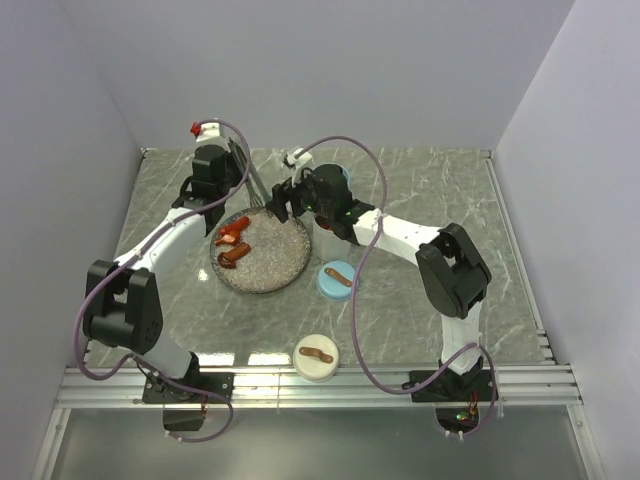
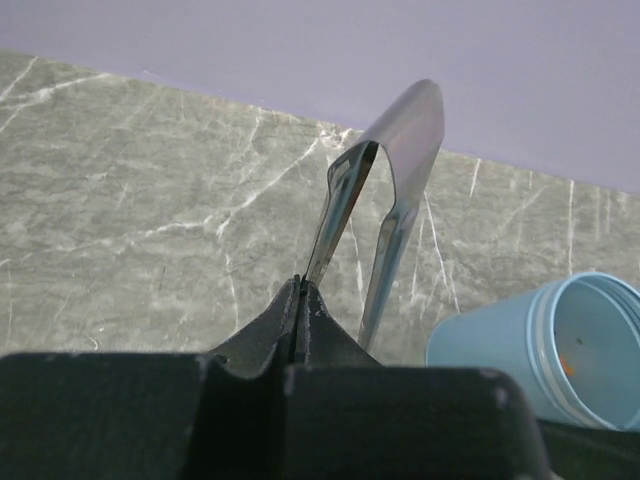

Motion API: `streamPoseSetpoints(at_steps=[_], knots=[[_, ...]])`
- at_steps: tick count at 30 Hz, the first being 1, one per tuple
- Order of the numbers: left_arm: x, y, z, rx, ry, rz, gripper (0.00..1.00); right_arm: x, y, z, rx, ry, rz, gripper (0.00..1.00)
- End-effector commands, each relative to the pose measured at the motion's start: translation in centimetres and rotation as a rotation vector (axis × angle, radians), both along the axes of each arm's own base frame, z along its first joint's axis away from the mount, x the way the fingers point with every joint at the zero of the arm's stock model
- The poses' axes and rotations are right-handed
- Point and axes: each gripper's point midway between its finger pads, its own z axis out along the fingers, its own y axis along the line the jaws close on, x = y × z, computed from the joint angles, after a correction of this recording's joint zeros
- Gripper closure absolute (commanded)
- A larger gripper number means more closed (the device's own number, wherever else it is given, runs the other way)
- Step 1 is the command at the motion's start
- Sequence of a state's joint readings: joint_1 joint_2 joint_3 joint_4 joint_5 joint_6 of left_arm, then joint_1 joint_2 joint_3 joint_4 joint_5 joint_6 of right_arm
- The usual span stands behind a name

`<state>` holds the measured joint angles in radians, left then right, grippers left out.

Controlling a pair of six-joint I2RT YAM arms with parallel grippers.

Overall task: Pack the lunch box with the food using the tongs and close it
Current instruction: Pass the clamp from the left arm to the right

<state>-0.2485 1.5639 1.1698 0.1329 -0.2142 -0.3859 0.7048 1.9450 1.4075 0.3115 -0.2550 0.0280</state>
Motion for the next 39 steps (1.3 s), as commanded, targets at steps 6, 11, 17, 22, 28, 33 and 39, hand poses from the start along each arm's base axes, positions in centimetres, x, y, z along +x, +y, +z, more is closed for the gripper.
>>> streamPoseSetpoints(at_steps=[6, 11, 17, 22, 28, 33, 39], knots=[[-2.6, -1.6, 4.8, -0.070, -0.129, -0.048, 1.00, 0.1, 1.5, 6.2, 0.176, -0.153, 0.030, 0.21], [-3.5, -1.9, 5.3, -0.083, -0.143, -0.059, 1.00, 0.6, 2.3, 5.7, 0.193, -0.149, 0.039, 0.21], [-4.6, -2.5, 6.1, -0.102, -0.165, -0.086, 1.00, 1.5, 2.5, 5.4, 0.197, -0.159, 0.020, 0.21], [-5.5, -3.2, 6.7, -0.122, -0.177, -0.122, 1.00, 2.5, 2.8, 5.2, 0.191, -0.172, -0.002, 0.21], [-6.3, -3.9, 7.0, -0.144, -0.191, -0.157, 1.00, 2.6, 3.5, 5.2, 0.196, -0.170, 0.018, 0.27], [-6.4, -4.1, 6.8, -0.137, -0.194, -0.179, 1.00, 2.6, 3.6, 5.0, 0.187, -0.158, 0.020, 0.53], [-6.7, -5.0, 6.6, -0.119, -0.232, -0.246, 0.98, 2.1, 3.1, 5.1, 0.173, -0.141, 0.018, 0.74]])
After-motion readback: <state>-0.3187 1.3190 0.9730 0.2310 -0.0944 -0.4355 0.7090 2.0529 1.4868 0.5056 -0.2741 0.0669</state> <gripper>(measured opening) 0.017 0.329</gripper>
